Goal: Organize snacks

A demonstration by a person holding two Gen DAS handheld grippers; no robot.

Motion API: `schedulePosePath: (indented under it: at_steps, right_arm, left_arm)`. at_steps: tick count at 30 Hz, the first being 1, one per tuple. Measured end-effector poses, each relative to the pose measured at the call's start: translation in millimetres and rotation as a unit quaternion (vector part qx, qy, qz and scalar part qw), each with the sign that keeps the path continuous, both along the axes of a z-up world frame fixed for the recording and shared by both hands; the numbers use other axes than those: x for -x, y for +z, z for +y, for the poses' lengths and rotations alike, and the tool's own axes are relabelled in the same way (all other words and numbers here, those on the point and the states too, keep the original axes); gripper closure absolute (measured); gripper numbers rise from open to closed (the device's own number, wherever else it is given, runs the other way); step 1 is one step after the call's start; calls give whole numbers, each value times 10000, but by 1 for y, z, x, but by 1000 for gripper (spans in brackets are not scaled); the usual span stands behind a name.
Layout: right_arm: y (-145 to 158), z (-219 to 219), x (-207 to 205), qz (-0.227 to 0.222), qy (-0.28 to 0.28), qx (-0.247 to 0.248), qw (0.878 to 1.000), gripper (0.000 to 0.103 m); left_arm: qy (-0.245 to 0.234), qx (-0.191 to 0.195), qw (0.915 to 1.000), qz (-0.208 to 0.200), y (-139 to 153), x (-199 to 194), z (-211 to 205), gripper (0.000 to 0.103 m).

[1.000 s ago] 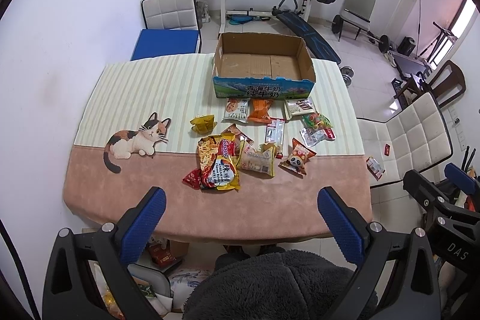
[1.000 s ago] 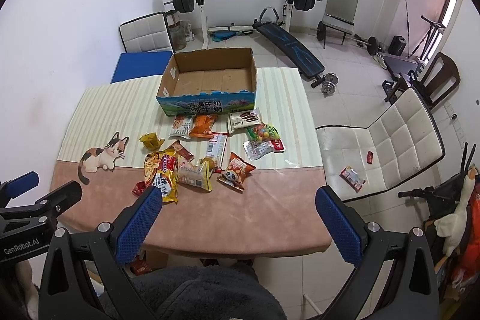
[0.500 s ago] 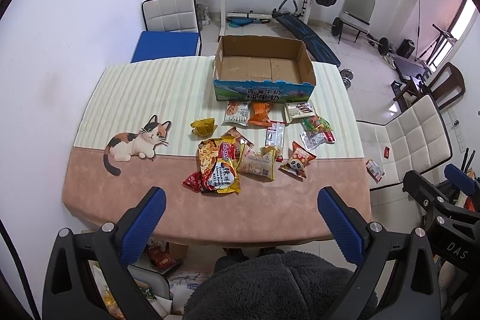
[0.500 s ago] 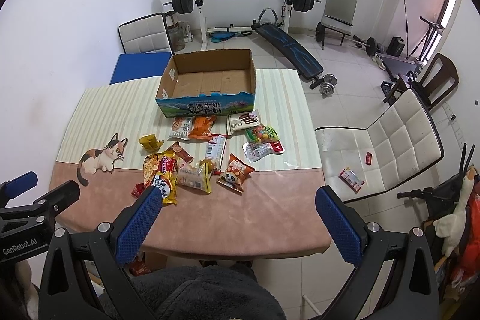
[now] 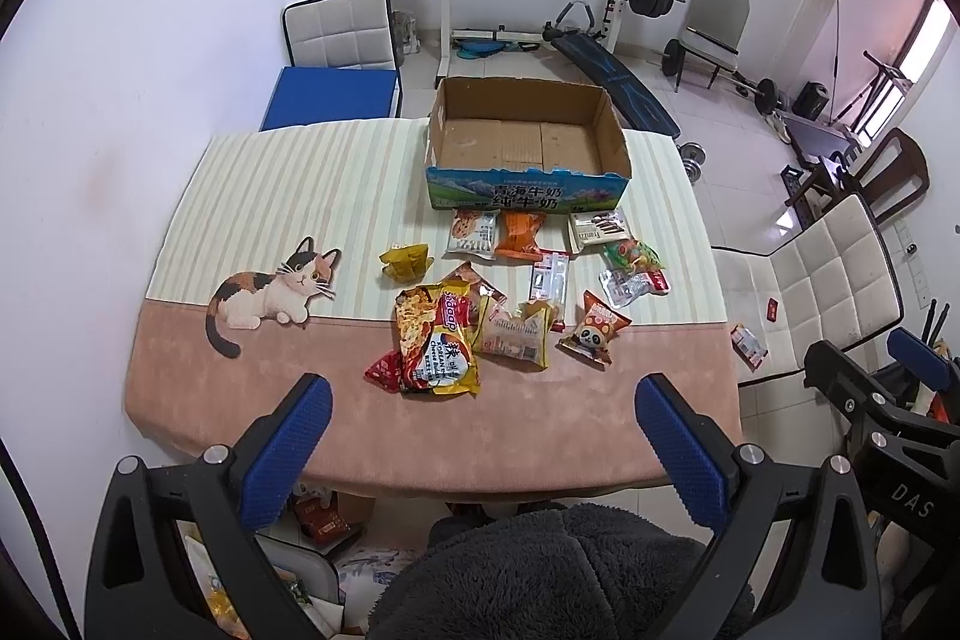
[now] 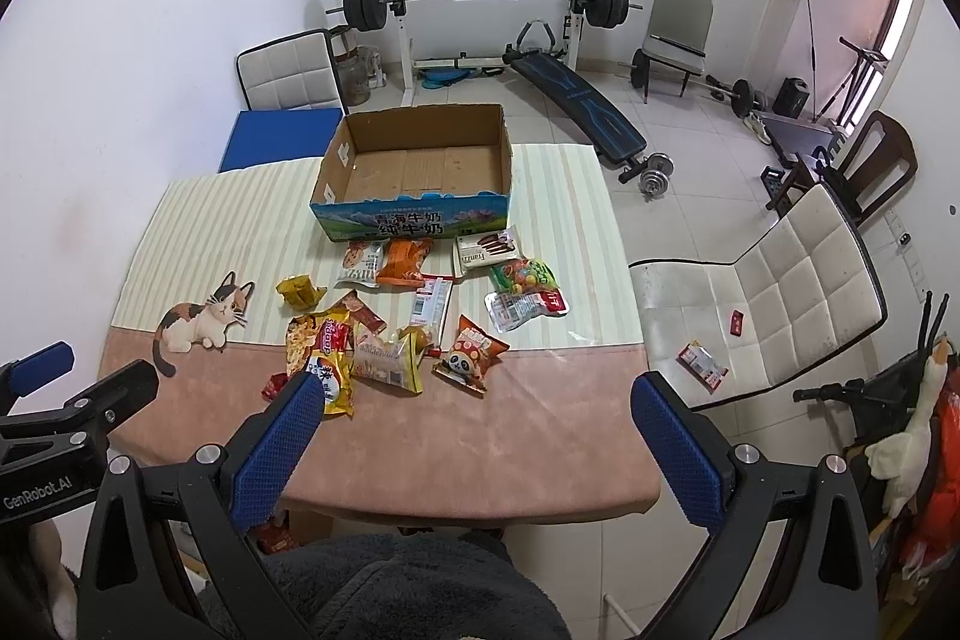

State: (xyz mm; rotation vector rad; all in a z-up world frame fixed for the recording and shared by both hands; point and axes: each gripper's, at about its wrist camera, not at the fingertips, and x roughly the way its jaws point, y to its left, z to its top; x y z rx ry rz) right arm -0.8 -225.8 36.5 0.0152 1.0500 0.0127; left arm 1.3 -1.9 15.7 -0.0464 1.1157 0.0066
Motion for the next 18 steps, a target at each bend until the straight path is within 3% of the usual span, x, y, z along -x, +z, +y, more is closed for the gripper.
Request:
schedulePosePath:
  at_steps: [18]
  right_arm:
    - [2, 1, -3, -25, 5, 23, 10000, 0]
  left_arm:
    - [5, -2, 10000, -27, 5, -4, -3, 0]
